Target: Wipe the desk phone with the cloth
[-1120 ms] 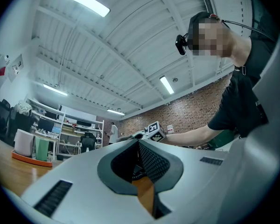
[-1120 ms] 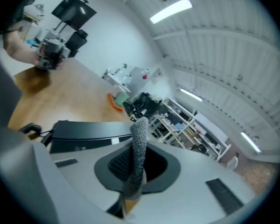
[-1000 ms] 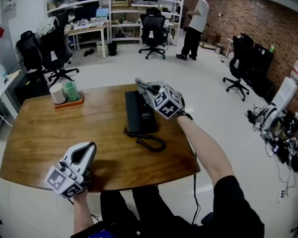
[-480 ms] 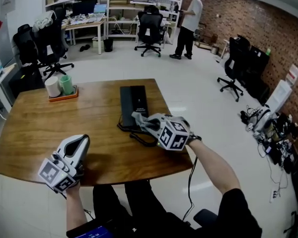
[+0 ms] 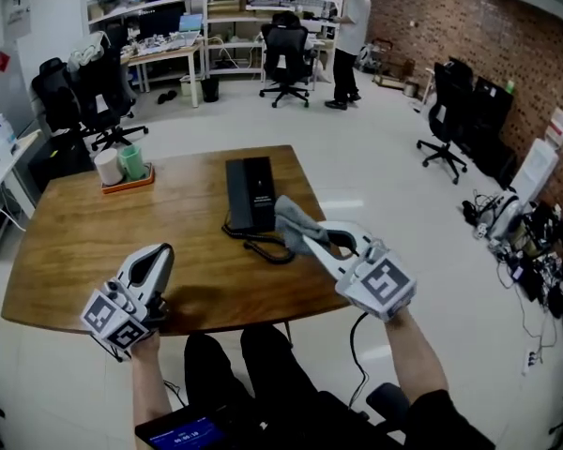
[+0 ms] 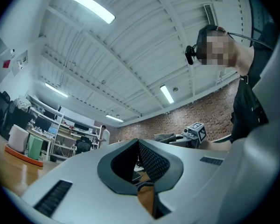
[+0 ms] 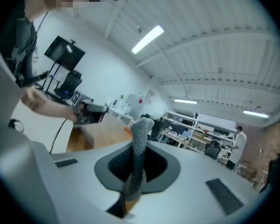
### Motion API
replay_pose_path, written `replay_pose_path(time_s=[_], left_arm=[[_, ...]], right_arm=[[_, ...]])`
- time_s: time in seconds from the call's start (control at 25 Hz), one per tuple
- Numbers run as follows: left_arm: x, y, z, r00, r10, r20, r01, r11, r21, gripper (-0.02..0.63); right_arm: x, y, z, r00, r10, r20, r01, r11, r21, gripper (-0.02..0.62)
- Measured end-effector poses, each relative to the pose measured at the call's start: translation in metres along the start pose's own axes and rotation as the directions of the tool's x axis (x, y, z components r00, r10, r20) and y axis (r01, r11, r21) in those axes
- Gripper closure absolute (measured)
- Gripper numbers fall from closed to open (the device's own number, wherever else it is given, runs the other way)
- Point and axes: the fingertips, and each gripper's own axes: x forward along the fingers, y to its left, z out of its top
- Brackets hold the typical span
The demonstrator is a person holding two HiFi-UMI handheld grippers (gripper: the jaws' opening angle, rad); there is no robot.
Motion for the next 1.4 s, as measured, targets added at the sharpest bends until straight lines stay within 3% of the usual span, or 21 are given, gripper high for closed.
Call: replay_pose_path(time_s=[0.12,0.24,0.56,0.92,1.2,1.4], left_arm=[[-0.003,-0.035,0.025,0.997,-0.026,0.069,0.028,0.999,-0.036,0.609],[-0.009,-0.080,0.044,0.992,-0.053,0.114,0.059,0.997,-0.051,0.607],[-0.021,-0.210,0.072,0.983,-0.146,0.114,0.150,0.988,-0.033,0.607],[-0.063,-0.321,0.107,0.981,-0.127,0.147,0.127,0.992,0.013,0.609],[-0.087,-0.384,0.127,0.982,-0.096,0.163,0.086,0.994,0.071,0.609],[-0.097,-0.421,0.130,0.980,-0.087,0.179,0.082,0.996,0.034,0.609]], right_arm=[[-0.046,0.003,0.024,0.991,-0.098,0.086,0.086,0.987,0.137,0.571],[-0.082,0.021,0.045,0.982,-0.125,0.140,0.101,0.981,0.168,0.571],[-0.156,0.069,0.101,0.957,-0.128,0.260,0.103,0.989,0.109,0.571],[-0.242,0.134,0.147,0.945,-0.093,0.314,0.089,0.996,0.027,0.571],[-0.296,0.172,0.167,0.940,-0.067,0.335,0.072,0.997,-0.001,0.571],[-0.320,0.190,0.167,0.943,-0.052,0.329,0.053,0.999,0.006,0.571]])
